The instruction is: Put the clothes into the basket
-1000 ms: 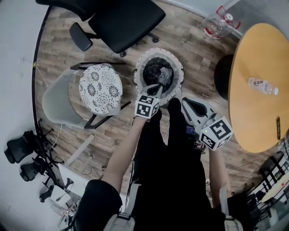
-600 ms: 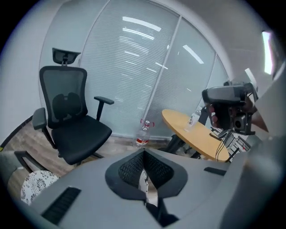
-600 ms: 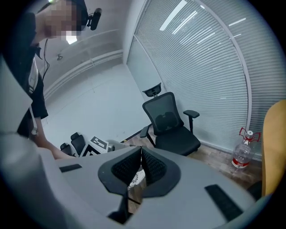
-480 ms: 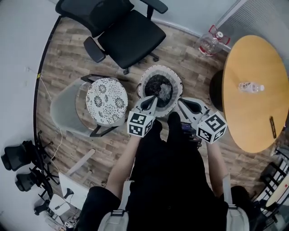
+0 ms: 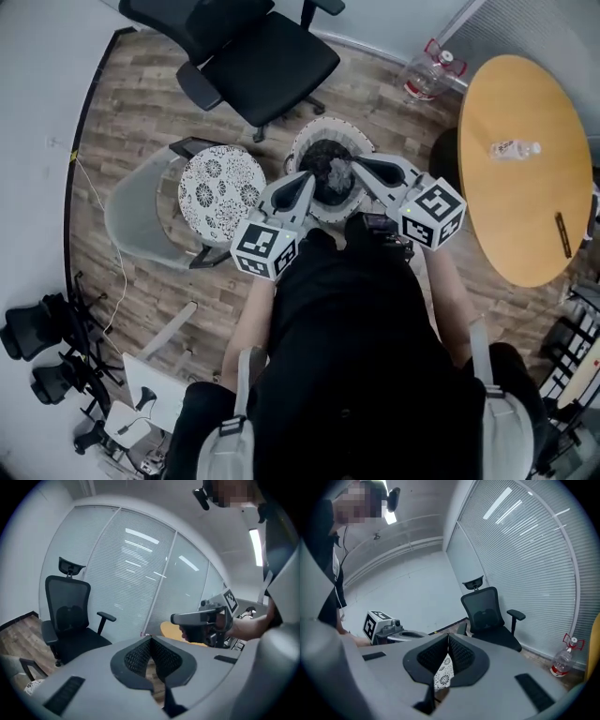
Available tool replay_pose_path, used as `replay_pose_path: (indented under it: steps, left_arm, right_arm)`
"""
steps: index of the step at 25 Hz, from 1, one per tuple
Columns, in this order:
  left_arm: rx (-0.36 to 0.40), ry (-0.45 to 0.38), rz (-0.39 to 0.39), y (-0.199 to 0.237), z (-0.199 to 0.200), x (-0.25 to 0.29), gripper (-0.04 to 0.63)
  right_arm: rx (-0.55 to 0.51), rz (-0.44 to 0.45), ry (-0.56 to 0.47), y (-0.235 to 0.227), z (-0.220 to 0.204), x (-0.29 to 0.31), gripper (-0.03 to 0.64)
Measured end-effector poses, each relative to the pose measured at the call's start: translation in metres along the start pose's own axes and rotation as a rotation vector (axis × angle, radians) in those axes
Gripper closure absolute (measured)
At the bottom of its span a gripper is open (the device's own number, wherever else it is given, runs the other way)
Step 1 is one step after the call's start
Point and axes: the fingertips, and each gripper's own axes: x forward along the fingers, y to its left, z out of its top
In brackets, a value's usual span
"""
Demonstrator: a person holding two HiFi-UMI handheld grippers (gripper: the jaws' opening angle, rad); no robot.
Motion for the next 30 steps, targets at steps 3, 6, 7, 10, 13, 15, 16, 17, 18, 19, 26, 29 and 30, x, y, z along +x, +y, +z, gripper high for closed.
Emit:
replay_pose_path:
  steps: [3,6,7,10,13,15,16,17,18,19,26,29,30]
  left_arm:
    - [-0.011,-0.038,-0.029,-0.007,0.012,-0.019,0.584]
    - [-0.007,-0.066,-0.065,-0.013,0.02,-0.032,0.584]
    - [-0.004,-0.072,-0.075,-0.014,0.021,-0.036,0.584]
    - [-0.009,-0.074,-0.083,-0.014,0.019,-0.044,0.584]
    - [-0.018,-0.065,-0.085,-0.011,0.015,-0.05,0.584]
    - [-0.022,-0.061,-0.09,-0.01,0.013,-0.052,0.584]
    - [-0.022,-0.06,-0.093,-0.009,0.011,-0.054,0.584]
    - [-0.02,-0.06,-0.098,-0.009,0.009,-0.055,0.584]
    - [-0.019,-0.06,-0.102,-0.008,0.008,-0.057,0.584]
    - [-0.016,-0.06,-0.108,-0.008,0.006,-0.057,0.584]
    - [-0.006,-0.047,-0.144,-0.011,0.008,-0.053,0.584]
    - [-0.007,-0.038,-0.152,-0.01,0.007,-0.051,0.584]
    - [-0.008,-0.036,-0.154,-0.01,0.007,-0.05,0.584]
  right_arm:
    - [-0.008,0.015,-0.011,0.015,0.004,0.004,0.6]
    - [0.006,0.028,-0.023,0.023,0.006,0.002,0.6]
    - [0.006,0.034,-0.024,0.025,0.006,0.001,0.6]
    - [0.001,0.057,-0.027,0.03,0.008,-0.002,0.6]
    - [-0.022,0.059,-0.024,0.034,0.007,-0.003,0.6]
    - [-0.035,0.056,-0.02,0.037,0.004,-0.002,0.6]
    - [-0.035,0.057,-0.022,0.039,0.003,-0.001,0.6]
    - [-0.031,0.057,-0.027,0.042,0.001,0.001,0.6]
    - [-0.028,0.058,-0.033,0.044,0.0,0.002,0.6]
    - [-0.029,0.059,-0.038,0.046,-0.001,0.002,0.601]
    - [-0.022,0.036,-0.043,0.044,0.002,-0.001,0.6]
    - [-0.021,0.025,-0.045,0.043,0.003,-0.001,0.6]
    - [-0.022,0.021,-0.046,0.042,0.004,-0.001,0.6]
